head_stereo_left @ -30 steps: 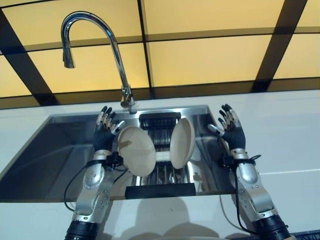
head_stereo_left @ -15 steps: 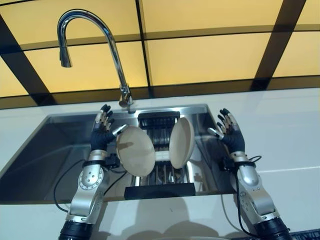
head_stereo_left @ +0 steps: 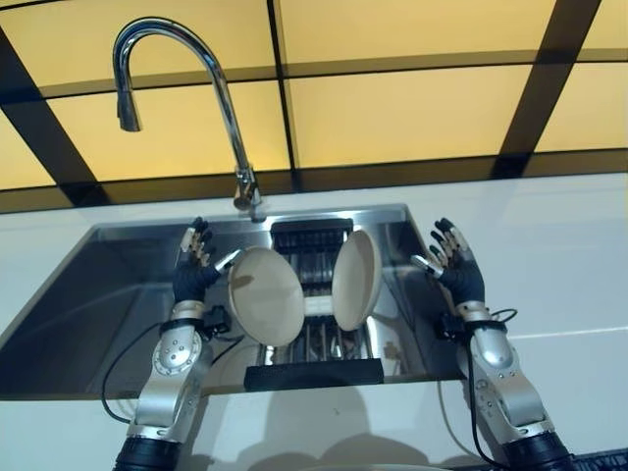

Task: Pick up plates and place into dishwasher.

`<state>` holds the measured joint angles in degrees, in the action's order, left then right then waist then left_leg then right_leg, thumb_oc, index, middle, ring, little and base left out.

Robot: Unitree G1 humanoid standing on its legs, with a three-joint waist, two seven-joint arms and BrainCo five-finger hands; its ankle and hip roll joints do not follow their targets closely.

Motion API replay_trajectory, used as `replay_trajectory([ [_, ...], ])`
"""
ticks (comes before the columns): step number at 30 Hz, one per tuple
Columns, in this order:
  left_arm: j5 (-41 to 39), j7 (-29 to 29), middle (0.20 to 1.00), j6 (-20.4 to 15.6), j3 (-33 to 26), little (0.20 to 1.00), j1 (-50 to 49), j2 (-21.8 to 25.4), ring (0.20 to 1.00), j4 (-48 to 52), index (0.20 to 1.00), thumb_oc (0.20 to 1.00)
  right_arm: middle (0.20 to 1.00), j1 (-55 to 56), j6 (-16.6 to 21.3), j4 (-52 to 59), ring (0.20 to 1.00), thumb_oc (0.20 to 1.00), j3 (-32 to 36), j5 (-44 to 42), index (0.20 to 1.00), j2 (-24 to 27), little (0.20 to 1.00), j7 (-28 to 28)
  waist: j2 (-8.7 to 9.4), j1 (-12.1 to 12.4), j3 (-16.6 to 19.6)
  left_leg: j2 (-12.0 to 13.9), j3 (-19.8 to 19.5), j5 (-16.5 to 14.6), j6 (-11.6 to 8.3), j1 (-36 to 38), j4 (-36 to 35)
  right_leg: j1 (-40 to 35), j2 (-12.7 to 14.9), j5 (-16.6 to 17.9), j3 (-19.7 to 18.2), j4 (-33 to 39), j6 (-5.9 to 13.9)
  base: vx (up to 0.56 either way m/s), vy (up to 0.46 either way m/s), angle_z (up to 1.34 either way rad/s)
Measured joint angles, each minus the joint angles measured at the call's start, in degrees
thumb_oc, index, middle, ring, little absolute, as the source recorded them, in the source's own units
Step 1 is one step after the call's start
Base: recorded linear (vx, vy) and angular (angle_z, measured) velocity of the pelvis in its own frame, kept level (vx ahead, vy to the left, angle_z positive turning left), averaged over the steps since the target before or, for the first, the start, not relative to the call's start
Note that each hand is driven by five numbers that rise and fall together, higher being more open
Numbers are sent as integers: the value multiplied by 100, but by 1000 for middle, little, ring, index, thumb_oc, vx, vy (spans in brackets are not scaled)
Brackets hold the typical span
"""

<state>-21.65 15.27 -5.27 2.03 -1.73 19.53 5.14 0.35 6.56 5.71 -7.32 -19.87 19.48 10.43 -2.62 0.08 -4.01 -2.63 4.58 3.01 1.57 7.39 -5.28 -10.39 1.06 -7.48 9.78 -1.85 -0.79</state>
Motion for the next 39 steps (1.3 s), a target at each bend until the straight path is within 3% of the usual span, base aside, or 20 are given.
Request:
replay_trajectory([
  [6,-55,-2,1000,193,9,1000,-107,-68,1000,-10,1000,1000,1000,112,-53,26,1000,1000,-6,-4,1000,20,1000,-6,-44,-64,-102,3,17,3,3,4,27,15,0,-7,-19,0,13,59,7,-2],
  [14,-644,-163,1000,851,51,1000,-64,-66,1000,-441,1000,1000,1000,106,-53,15,1000,1000,-7,-4,1000,52,1000,-9,-45,-53,-139,6,40,4,3,39,28,-2,0,-10,-41,0,24,25,9,-1],
  [28,-662,-677,1000,1126,173,1000,474,-57,1000,-1993,1000,1000,1000,83,-153,-62,1000,1000,-7,-6,1000,419,1000,-250,-290,-112,-139,37,258,-16,-16,308,3,-141,-5,-4,-251,-93,51,65,40,-8],
  [39,-1156,-1185,1000,2142,116,1000,753,-30,1000,-3448,1000,1000,1000,55,-270,-82,1000,1000,15,-11,1000,416,1000,-602,-379,-399,-72,55,337,-14,-16,429,27,-197,-2,-9,-280,-161,58,60,24,-4],
])
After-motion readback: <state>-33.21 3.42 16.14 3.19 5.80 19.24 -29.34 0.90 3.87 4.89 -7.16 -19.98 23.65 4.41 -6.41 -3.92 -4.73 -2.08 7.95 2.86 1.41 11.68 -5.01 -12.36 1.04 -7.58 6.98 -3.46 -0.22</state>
